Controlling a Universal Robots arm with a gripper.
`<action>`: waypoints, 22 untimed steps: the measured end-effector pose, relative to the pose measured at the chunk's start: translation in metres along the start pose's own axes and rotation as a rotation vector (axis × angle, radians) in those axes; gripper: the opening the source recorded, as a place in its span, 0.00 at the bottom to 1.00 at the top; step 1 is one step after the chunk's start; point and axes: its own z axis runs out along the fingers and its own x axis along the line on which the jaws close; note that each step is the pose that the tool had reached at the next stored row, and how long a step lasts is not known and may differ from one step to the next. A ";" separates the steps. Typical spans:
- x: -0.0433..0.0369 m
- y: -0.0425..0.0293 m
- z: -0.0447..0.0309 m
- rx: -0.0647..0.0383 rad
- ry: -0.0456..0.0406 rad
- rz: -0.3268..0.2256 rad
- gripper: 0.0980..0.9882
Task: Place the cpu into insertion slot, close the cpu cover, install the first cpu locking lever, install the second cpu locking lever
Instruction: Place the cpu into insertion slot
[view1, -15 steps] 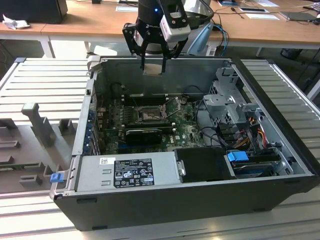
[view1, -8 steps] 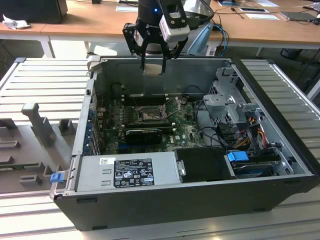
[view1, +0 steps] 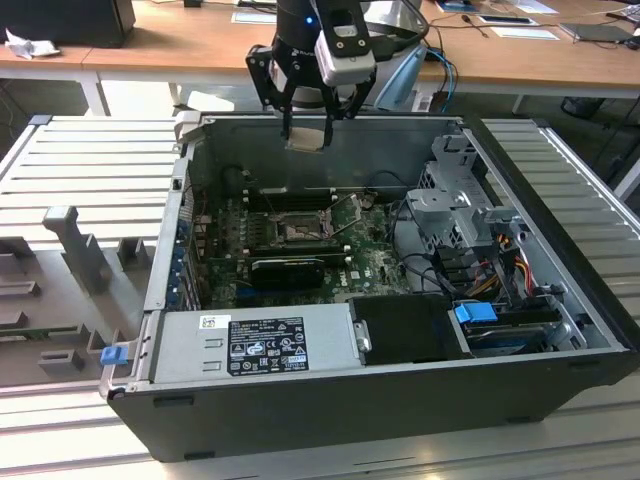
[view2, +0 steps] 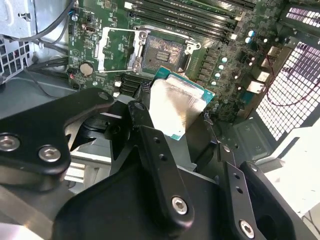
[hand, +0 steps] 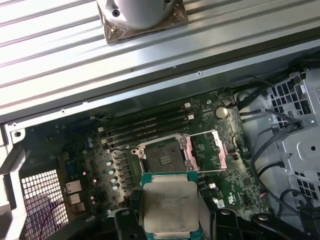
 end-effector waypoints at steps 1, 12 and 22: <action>0.0000 0.0000 0.0000 0.000 -0.0011 0.012 0.48; 0.0000 -0.0002 0.0024 -0.001 -0.0048 0.054 0.48; -0.0001 -0.0004 0.0046 -0.002 -0.0092 0.105 0.48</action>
